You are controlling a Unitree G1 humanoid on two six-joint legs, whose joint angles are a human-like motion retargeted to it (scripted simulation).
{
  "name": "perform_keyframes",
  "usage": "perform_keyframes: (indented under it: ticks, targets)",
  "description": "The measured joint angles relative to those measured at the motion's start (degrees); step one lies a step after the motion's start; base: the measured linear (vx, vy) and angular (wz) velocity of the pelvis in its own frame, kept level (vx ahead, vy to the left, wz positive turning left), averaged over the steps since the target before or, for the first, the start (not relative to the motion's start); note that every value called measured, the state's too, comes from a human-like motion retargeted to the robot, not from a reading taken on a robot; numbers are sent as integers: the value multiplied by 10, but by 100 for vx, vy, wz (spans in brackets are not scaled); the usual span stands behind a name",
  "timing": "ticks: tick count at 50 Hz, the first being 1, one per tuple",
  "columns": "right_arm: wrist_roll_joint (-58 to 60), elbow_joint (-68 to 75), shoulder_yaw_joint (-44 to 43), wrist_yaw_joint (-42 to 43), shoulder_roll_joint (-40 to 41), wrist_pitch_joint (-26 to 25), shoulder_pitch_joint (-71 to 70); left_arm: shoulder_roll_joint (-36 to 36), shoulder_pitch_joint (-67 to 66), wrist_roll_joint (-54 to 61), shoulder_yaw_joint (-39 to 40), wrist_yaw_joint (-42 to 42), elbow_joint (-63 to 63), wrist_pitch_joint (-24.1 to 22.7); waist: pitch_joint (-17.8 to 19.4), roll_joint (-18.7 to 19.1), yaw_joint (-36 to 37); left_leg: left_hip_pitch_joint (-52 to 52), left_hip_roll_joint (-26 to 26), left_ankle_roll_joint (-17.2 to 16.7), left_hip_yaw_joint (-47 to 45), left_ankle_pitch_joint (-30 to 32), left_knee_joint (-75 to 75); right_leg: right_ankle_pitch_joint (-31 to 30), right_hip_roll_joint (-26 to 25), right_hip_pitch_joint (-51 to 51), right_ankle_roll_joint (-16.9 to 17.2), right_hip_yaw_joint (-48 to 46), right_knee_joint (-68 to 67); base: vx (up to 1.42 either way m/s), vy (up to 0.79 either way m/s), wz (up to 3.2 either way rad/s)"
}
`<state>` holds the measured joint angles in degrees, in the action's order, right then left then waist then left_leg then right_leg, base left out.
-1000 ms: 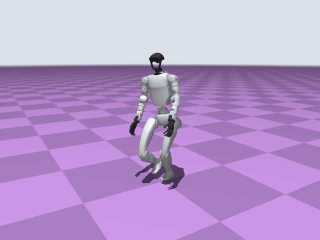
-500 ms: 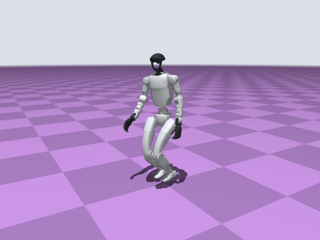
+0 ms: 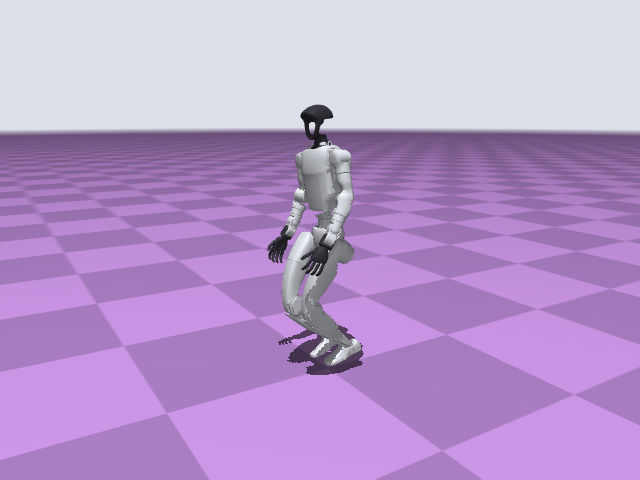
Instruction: Run
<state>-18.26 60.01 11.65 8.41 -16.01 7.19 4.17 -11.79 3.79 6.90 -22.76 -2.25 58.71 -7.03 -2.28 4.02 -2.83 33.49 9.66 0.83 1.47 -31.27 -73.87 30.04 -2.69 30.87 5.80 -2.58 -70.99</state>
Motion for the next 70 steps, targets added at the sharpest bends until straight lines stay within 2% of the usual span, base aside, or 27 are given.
perform_keyframes:
  ticks: [5, 8, 10, 15, 17, 20, 22, 24, 28, 30, 33, 35, 38, 40, 42, 44, 47, 51, 52, 53, 55, 60, 63, 65, 66, 67, 70]
  targets:
    - [26, 19, 23, -9, 7, -16, -36, -3, 5, 1, -7, -12, 32, 16, 28, -13, 10, 37, -12, 65, -25, -187, -132, 200, -10, 33, -71, -8, -117, -11, 0, -62]
    - [24, 47, 22, 0, 17, -20, -63, 3, 9, 14, 2, -29, 57, 22, 21, -24, 7, 82, -17, 90, -43, -187, -139, 200, 0, 79, -78, -11, -138, -10, 1, -16]
    - [16, 47, 16, -1, 15, -20, -62, -1, -8, 18, 7, -26, 49, 19, 45, -27, 6, 22, -12, 87, -39, -187, -131, 194, -3, 22, -67, -6, -134, 15, 1, -29]
    - [4, -8, 3, 2, 3, -9, -33, -10, -63, 12, 13, -3, 2, 5, 34, -14, 17, -28, -12, 1, -5, 26, -9, -69, -14, -26, 20, 6, -4, 4, 2, -45]
    - [5, -31, -2, 6, -7, -1, -27, -17, -78, 0, 13, 4, -14, 2, 26, -12, 19, -17, -13, -13, -6, 68, 10, -117, -9, -15, 39, 7, 11, -3, 3, -38]
    - [12, -61, -6, 12, -21, 11, -23, -27, -92, -22, 12, 12, -26, 0, 18, -12, 23, 0, -8, -13, -9, 87, 14, -135, 0, 2, 47, 5, 9, -5, 3, -41]
    - [20, -77, -8, 16, -33, 15, -26, -32, -97, -30, 12, 18, -23, 0, 14, -14, 24, 6, -4, -4, -11, 70, 8, -115, 5, 9, 41, 6, -1, -7, 3, -42]
    - [27, -83, -7, 17, -38, 16, -30, -33, -99, -33, 11, 20, -13, 2, 15, -17, 26, 13, 1, 11, -14, 29, -12, -69, 7, 16, 28, 6, -24, -10, 2, -39]
    - [51, -65, 6, 11, -31, 0, -46, -26, -82, -17, 11, 9, 19, 14, 32, -25, 31, 40, 7, 68, -25, -136, -99, 122, 12, 37, -29, -2, -110, -11, 1, -34]
    - [65, -24, 15, 10, -16, -19, -70, -16, -50, -3, 12, -10, 47, 27, 46, -36, 23, 79, 13, 98, -41, -187, -132, 200, 32, 70, -58, -13, -158, -18, 0, 6]
    - [47, 37, 23, -1, 7, -34, -82, -2, -15, 18, 20, -21, 69, 37, 49, -45, 8, 90, 13, 108, -56, -187, -133, 200, 47, 86, -67, -16, -177, -6, 0, 1]
    - [32, 46, 24, -13, 10, -36, -68, -2, -11, 30, 22, -19, 56, 32, 61, -33, 12, 35, 0, 86, -42, -169, -101, 152, 28, 39, -59, -18, -132, 9, -1, -62]
    - [14, 25, 20, -23, 10, -32, -35, -3, -26, 45, 23, -10, 16, 22, 49, -21, 7, -1, -4, 19, -21, -23, -15, 8, 14, 13, -10, -11, -48, 3, -1, -42]
    - [8, 8, 19, -27, 5, -30, -19, -9, -36, 46, 23, -5, -12, 18, 38, -17, 2, -3, -7, -12, -16, 54, 23, -60, 16, 14, 15, -9, -14, 0, -1, -32]
    - [2, -7, 15, -29, -2, -23, -8, -19, -43, 43, 23, -2, -36, 13, 31, -14, 2, 1, -7, -25, -13, 83, 35, -86, 17, 17, 26, -6, 1, -1, -1, -40]
    - [1, -21, 13, -24, -9, -18, -4, -26, -48, 40, 23, 1, -49, 10, 27, -12, 2, 2, -11, -24, -15, 84, 34, -89, 17, 15, 28, -6, 7, -2, 0, -46]
    - [0, -34, 8, -17, -21, -12, -5, -32, -48, 44, 27, 0, -53, 7, 26, -14, 4, 3, -15, -7, -19, 27, 3, -39, 10, 11, 13, 0, -9, -6, 0, -50]
    - [37, -21, 11, 4, -24, -18, -35, -23, -37, 47, 30, -31, -18, 13, 53, -20, 8, 27, -26, 58, -40, -161, -98, 171, 10, 28, -53, -8, -100, -12, 0, -50]
    - [49, -9, 10, 15, -22, -21, -53, -17, -26, 45, 32, -42, 2, 16, 63, -22, 6, 36, -32, 73, -49, -187, -110, 200, 14, 37, -64, -13, -115, -14, 0, -27]
    - [51, 2, 9, 25, -19, -22, -66, -9, -19, 43, 34, -48, 21, 19, 68, -25, 3, 42, -37, 81, -60, -187, -113, 200, 20, 45, -66, -15, -124, -7, 0, -26]
    - [46, 12, 9, 30, -15, -21, -74, 2, -23, 39, 33, -45, 47, 21, 84, -24, 1, 8, -42, 75, -64, -183, -110, 187, 18, 13, -64, -16, -121, 6, 0, -38]
    - [17, -8, 19, 14, -4, -19, -40, 18, -69, 30, 12, -5, 49, 24, 66, -11, -5, -25, -27, -15, -29, 36, -14, -67, 5, -12, 16, -3, -34, 1, 0, -37]
    - [7, -17, 25, 6, -4, -14, -29, 13, -83, 28, 2, 8, 39, 24, 56, -7, -5, -15, -22, -26, -23, 73, -20, -114, 7, -2, 30, -4, -35, -3, 0, -32]
    - [2, -23, 27, 3, -7, -10, -24, 7, -86, 34, 1, 12, 34, 24, 50, -7, -2, -11, -23, -20, -24, 59, -35, -97, 6, -2, 25, -5, -39, -4, -1, -32]
    - [2, -23, 28, 1, -7, -10, -24, 5, -86, 39, 3, 11, 33, 24, 49, -9, 0, -9, -23, -14, -25, 35, -51, -65, 4, -3, 16, -5, -48, -5, -1, -32]
    - [4, -22, 29, -1, -7, -11, -25, 3, -84, 46, 6, 10, 32, 23, 49, -11, 3, -7, -23, -7, -26, 4, -70, -24, 3, -3, 5, -6, -61, -6, -1, -32]
    - [28, -3, 35, -2, -5, -21, -35, -2, -71, 65, 15, -11, 27, 21, 61, -17, 11, 10, -29, 34, -37, -142, -148, 157, 6, 6, -49, -16, -128, -9, -1, -29]
